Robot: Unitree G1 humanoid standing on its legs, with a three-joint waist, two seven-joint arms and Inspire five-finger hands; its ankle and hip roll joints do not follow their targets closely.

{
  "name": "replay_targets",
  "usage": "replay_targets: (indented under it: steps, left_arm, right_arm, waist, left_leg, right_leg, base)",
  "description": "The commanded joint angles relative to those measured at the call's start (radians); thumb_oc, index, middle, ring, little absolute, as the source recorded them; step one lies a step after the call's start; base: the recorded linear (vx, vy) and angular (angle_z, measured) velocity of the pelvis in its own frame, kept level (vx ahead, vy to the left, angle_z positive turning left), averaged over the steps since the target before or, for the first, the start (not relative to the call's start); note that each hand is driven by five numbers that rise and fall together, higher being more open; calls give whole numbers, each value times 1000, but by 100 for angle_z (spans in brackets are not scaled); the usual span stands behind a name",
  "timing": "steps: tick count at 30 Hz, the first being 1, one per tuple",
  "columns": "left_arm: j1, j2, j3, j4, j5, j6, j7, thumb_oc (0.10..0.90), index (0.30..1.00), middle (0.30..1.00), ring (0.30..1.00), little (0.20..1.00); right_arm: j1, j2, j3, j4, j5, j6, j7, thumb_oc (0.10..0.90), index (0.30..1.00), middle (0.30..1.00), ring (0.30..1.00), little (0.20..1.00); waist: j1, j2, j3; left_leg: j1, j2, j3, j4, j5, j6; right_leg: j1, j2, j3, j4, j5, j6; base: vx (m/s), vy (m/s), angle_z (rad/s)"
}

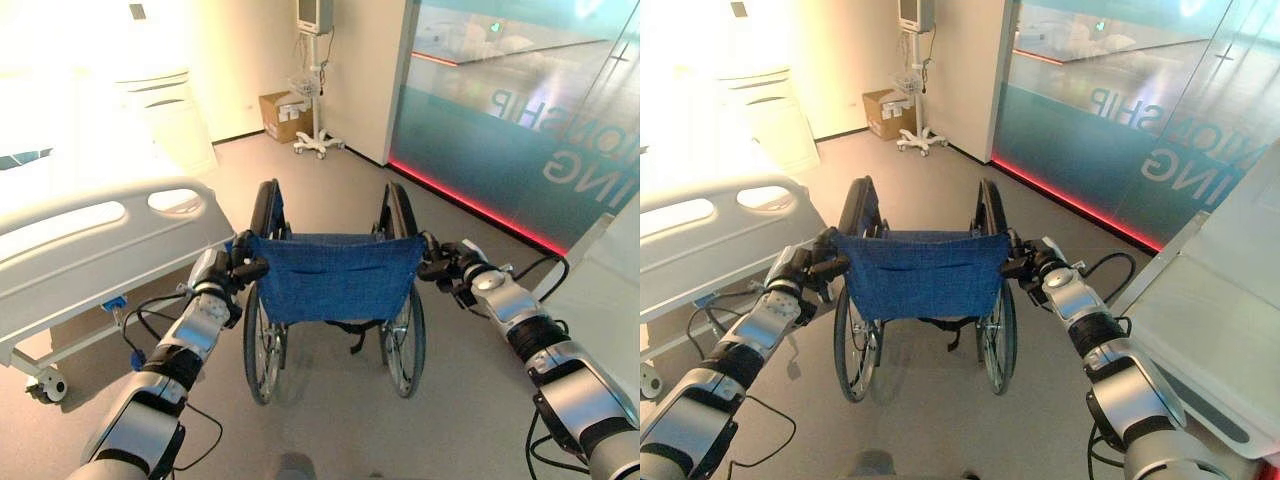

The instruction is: Push the wheelchair next to the bed

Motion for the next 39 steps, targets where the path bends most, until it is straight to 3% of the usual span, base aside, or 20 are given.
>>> replay_targets:
  steps: [1,3,5,6,7,9,11,15,17,19,20,24,27,29,32,33,34,36,37,39]
  left_arm:
    - [0,-60,-87,15,35,-54,-52,400,300,300,300,300]
    - [-13,-66,-89,13,31,-44,-42,400,300,300,300,300]
    - [-5,-68,-81,19,20,-39,-46,400,300,300,300,300]
    - [-5,-68,-81,19,20,-39,-46,400,300,300,300,300]
    - [12,-59,-75,12,58,-44,-70,400,300,300,300,300]
    - [13,-51,-87,28,87,-42,-90,400,300,300,300,300]
    - [1,-51,-97,47,91,-38,-101,400,300,300,300,300]
    - [-110,-68,-131,154,103,-63,-141,400,300,300,300,300]
    - [-151,-62,-145,166,104,-66,-155,400,300,300,300,300]
    - [-201,-35,-163,162,80,-72,-157,400,300,300,300,300]
    - [-213,-32,-160,167,61,-77,-145,400,300,300,300,300]
    - [-197,-41,-135,156,58,-88,-135,400,300,300,300,300]
    - [-130,-63,-106,133,55,-64,-119,400,300,300,300,300]
    - [-85,-75,-92,124,57,-60,-102,400,300,300,300,300]
    - [-49,-91,-81,136,68,-72,-92,400,300,300,300,300]
    - [-47,-91,-82,139,66,-75,-90,400,300,300,300,300]
    - [-36,-96,-81,127,53,-77,-86,400,300,300,300,300]
    - [-32,-99,-80,112,48,-71,-81,400,300,300,300,300]
    - [-20,-94,-76,87,42,-67,-77,400,300,300,300,300]
    - [-8,-85,-76,54,28,-55,-72,400,300,300,300,300]
  right_arm:
    - [-56,-36,135,-37,-120,-8,61,400,300,300,300,300]
    - [-101,-23,148,4,-116,-19,53,400,300,300,300,300]
    - [-87,5,139,30,-140,-29,80,400,300,300,300,300]
    - [-87,5,139,30,-140,-29,80,400,300,300,300,300]
    - [-26,17,127,24,-126,-35,58,400,300,300,300,300]
    - [34,7,106,10,-116,-52,62,400,300,300,300,300]
    - [55,-3,100,-9,-106,-45,68,400,300,300,300,300]
    - [37,28,105,-19,-100,1,52,400,300,300,300,300]
    - [19,32,106,-15,-89,10,33,400,300,300,300,300]
    - [-4,28,103,-52,-78,39,14,400,300,300,300,300]
    - [-17,25,103,-69,-79,50,12,400,300,300,300,300]
    - [-61,14,113,-128,-81,95,12,400,300,300,300,300]
    - [-68,-14,119,-143,-102,69,66,400,300,300,300,300]
    - [-48,-30,122,-144,-107,51,89,400,300,300,300,300]
    - [-30,-49,144,-125,-85,7,106,400,300,300,300,300]
    - [-29,-48,145,-121,-86,1,104,400,300,300,300,300]
    - [-25,-48,144,-89,-93,-32,107,400,300,300,300,300]
    - [-25,-44,143,-80,-108,-42,111,400,300,300,300,300]
    - [-30,-39,143,-76,-122,-46,115,400,300,300,300,300]
    - [-39,-30,142,-79,-140,-36,116,400,300,300,300,300]
  waist:
    - [-27,50,48]
    - [-6,58,30]
    - [-3,49,14]
    - [-2,50,12]
    - [5,33,-13]
    - [-8,29,-31]
    - [-26,39,-38]
    - [-106,73,2]
    - [-118,69,21]
    - [-144,58,38]
    - [-152,64,44]
    - [-150,40,47]
    - [-143,8,30]
    - [-146,-5,19]
    - [-155,-29,16]
    - [-154,-32,17]
    - [-127,-41,27]
    - [-110,-37,36]
    - [-88,-22,45]
    - [-65,1,46]
  left_leg:
    - [-98,-34,29,-229,326,14]
    - [-86,-54,30,-286,305,36]
    - [-52,-73,-1,-248,234,78]
    - [-55,-71,-1,-248,235,78]
    - [-2,-65,11,-302,213,123]
    - [55,-77,-37,-337,215,143]
    - [85,-63,-60,-340,211,141]
    - [221,-23,-129,-353,149,135]
    - [225,-16,-143,-337,123,133]
    - [242,8,-173,-327,74,117]
    - [249,19,-191,-328,63,112]
    - [208,47,-214,-259,48,88]
    - [207,138,-166,-174,48,46]
    - [239,198,-148,-139,92,17]
    - [197,273,-77,33,228,11]
    - [186,271,-74,52,232,13]
    - [95,207,-58,132,241,24]
    - [55,133,-73,141,217,34]
    - [11,72,-52,90,223,32]
    - [-27,31,-17,-30,270,22]
  right_leg:
    - [143,72,-80,-64,54,20]
    - [137,85,-87,-41,17,17]
    - [117,74,-79,59,-16,35]
    - [114,76,-78,58,-14,35]
    - [116,54,-98,210,30,88]
    - [59,49,-63,394,147,150]
    - [2,44,-43,438,202,159]
    - [-241,-98,-41,350,288,135]
    - [-261,-125,-32,282,293,136]
    - [-290,-173,-12,-37,305,147]
    - [-289,-166,7,-105,300,150]
    - [-245,-147,51,-2,251,146]
    - [-183,-136,-25,67,177,139]
    - [-159,-129,-73,67,170,119]
    - [-85,-64,-106,33,142,54]
    - [-77,-61,-109,28,141,51]
    - [-14,-42,-125,-1,128,27]
    - [13,-33,-121,-16,126,30]
    - [54,-7,-113,-42,116,30]
    - [92,25,-112,-68,103,30]
  base:
    - [312,-44,-16]
    - [334,-46,-39]
    - [377,-35,-51]
    - [528,-61,-51]
    - [486,-60,-40]
    - [522,-67,-21]
    - [365,-60,23]
    - [359,-203,29]
    - [235,-357,38]
    - [346,-506,54]
    - [256,-368,32]
    - [222,-398,41]
    - [361,-499,53]
    - [367,-461,24]
    - [341,-529,22]
    - [393,-553,37]
    - [288,-346,27]
    - [307,-241,11]
    - [377,-191,8]
    - [474,-187,24]
